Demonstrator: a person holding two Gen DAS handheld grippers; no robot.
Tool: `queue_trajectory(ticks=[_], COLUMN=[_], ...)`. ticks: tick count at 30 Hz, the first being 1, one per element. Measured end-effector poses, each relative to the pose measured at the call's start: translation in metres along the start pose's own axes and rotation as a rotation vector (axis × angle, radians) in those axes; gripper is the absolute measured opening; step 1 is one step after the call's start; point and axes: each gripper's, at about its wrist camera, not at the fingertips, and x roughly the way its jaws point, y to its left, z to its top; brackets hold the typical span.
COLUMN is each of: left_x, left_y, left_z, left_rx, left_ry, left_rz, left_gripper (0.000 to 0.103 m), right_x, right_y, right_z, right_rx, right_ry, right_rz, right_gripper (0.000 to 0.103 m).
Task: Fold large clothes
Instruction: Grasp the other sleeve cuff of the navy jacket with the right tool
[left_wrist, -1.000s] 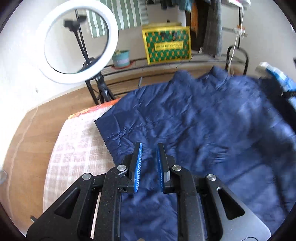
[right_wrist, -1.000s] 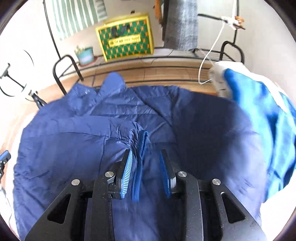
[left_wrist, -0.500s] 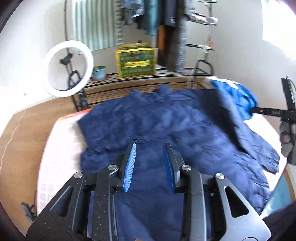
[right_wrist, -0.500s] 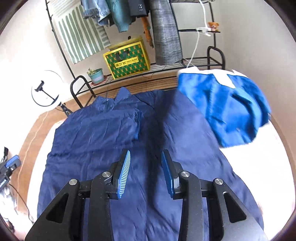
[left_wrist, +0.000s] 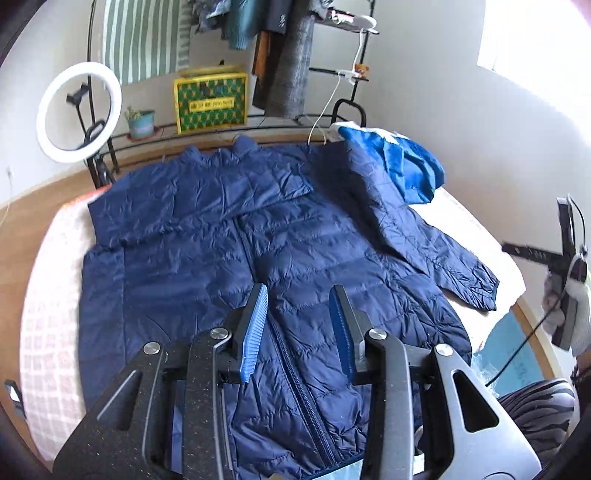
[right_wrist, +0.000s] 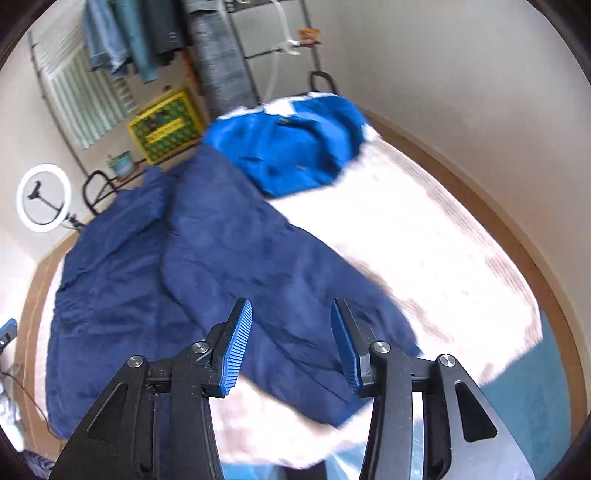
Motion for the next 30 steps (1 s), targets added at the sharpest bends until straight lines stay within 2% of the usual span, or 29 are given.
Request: queue_trajectory(ticks=[4,7,11,17,22,26,29,30], left_x=[0.016,0.029,0.038,0.041,0.042,0.043,0.043,0.043], left_y=[0.015,0.034,0.05,0.054,0.059,0.062,0.063,0.063], left_z=[0.001,0.002,0.001,0.0,0.0,0.0,0.001,0.001], left_rx=[-0.03,-0.115,-0.197,-0.192,-0.196,-0.211,-0.209,-0.207], left_ry=[0.013,0.047,0.07,0.072,0.075,0.076,0.071,0.07], left_rz=[0.033,0.015,-0.004,0.014,0.025,0.022,0.028,0.033], left_gripper=[0.035,0.035,0.035,0.035,0.035,0.035,0.035,0.035], right_x=[0.005,0.015,0.033,0.057,0.058,0.062,0.066,0.067], right_y=[-0.044,-0.07,-0.093,-0.105,-0.101,-0.088,-0.077,-0.074], right_z=[-0.017,-0.027,-0.039,-0.058,-0.057,-0.053,-0.05,-0.05], right_rx=[0.106,0.199,0.345,0.467,0.453,0.39,0.33,0.315], right_ry=[0.035,0.064,0.122,0.17,0.145,0.149,0.154,0.156], right_rz=[-0.05,-0.066,0.017,0.063,0.065,0.028,0.021,0.014], right_gripper=[0.043,0.043,0.043,0.043,0.046,0.046,0.032,0.02])
